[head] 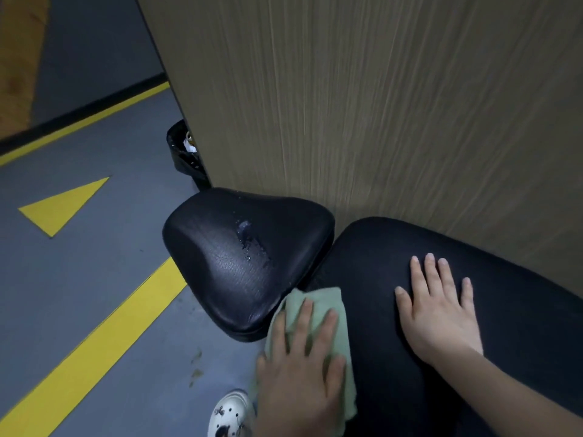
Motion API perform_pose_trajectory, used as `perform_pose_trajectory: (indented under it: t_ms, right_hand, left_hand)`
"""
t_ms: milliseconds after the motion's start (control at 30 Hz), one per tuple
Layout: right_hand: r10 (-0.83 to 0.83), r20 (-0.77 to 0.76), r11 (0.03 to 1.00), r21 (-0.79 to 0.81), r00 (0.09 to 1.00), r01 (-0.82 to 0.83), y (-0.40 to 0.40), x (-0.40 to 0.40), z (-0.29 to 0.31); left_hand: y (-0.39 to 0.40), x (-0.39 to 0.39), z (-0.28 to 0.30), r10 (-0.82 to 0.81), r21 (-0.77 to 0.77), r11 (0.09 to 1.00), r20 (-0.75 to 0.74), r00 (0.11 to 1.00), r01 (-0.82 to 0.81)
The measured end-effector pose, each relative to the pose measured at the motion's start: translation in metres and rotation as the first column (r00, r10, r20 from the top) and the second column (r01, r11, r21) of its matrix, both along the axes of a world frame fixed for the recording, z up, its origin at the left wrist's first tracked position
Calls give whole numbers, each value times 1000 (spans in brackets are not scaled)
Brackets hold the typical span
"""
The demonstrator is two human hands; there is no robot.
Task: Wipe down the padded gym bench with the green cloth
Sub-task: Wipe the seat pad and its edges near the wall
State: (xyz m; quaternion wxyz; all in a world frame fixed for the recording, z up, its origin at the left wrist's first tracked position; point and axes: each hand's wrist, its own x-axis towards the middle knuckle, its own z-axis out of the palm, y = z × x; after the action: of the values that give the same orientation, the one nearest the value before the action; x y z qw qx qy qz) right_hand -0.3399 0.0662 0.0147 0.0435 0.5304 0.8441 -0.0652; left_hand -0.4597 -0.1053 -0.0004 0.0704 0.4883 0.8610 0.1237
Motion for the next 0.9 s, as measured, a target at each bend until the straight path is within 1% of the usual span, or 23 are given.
perform_pose_trajectory:
  t_ms: [100, 167, 233, 333, 367, 400, 433, 467, 500, 533, 600, 667, 700, 767, 867, 900]
  right_hand:
    - [-21, 5, 1000, -10, 1000, 21, -2, -3, -1]
    - [-27, 10, 1000, -12, 1000, 27, -3, -5, -2]
    - [-31, 17, 999, -19, 999, 31, -5, -5, -3]
    - [-24, 6, 1000, -3, 1000, 24, -7, -3, -5]
    - [-24, -5, 1000, 2, 1000, 24, -7, -3, -5]
    - [-26, -12, 1000, 6, 1000, 26, -6, -3, -5]
    - [-25, -14, 1000, 6, 1000, 25, -5, -3, -5]
    - [-23, -13, 1000, 0, 1000, 23, -5, -3, -4]
    - [-24, -18, 1000, -4, 1000, 24, -6, -3, -4]
    - [-25, -27, 1000, -2, 999, 25, -5, -3, -4]
    - [-25, -30, 1000, 2, 999, 25, -5, -2, -4]
    - [-25, -41, 1000, 2, 999, 25, -5, -2, -3]
    - [-26, -49, 1000, 3, 998, 27, -5, -2, -3]
    - [-23, -47, 1000, 11, 999, 23, -5, -3, -3]
    - [-13, -44, 1000, 15, 999, 14, -5, -3, -4]
    - [-11, -44, 1000, 16, 999, 12, -5, -2, -5]
  left_hand:
    - [-1, 11, 1, 39, -41, 999, 51, 998, -37]
    - [13, 13, -1, 71, -53, 996, 25, 997, -70]
    - [32, 13, 1, 98, -88, 992, 50, 994, -93]
    - [73, 10, 12, 117, -179, 979, 95, 989, -99]
    - [86, 9, 14, 150, -193, 973, 115, 982, -126]
    - [95, 9, 14, 184, -251, 957, 150, 971, -143]
    - [98, 9, 14, 183, -261, 955, 149, 972, -140]
    - [93, 8, 13, 151, -224, 967, 119, 981, -121]
    - [83, 8, 11, 113, -164, 981, 49, 992, -104]
    - [69, 9, 9, 90, -88, 992, 18, 996, -88]
    - [33, 13, 1, 36, 59, 998, 12, 999, -37]
    - [-3, 23, -9, 29, 117, 993, 14, 999, -31]
    - [-16, 27, -12, 26, 139, 990, -12, 1000, -24]
    - [-29, 39, -18, 39, 134, 991, -56, 998, -31]
    - [-24, 50, -16, 102, 120, 988, -63, 993, -94]
    - [-20, 51, -11, 101, 89, 991, -46, 994, -97]
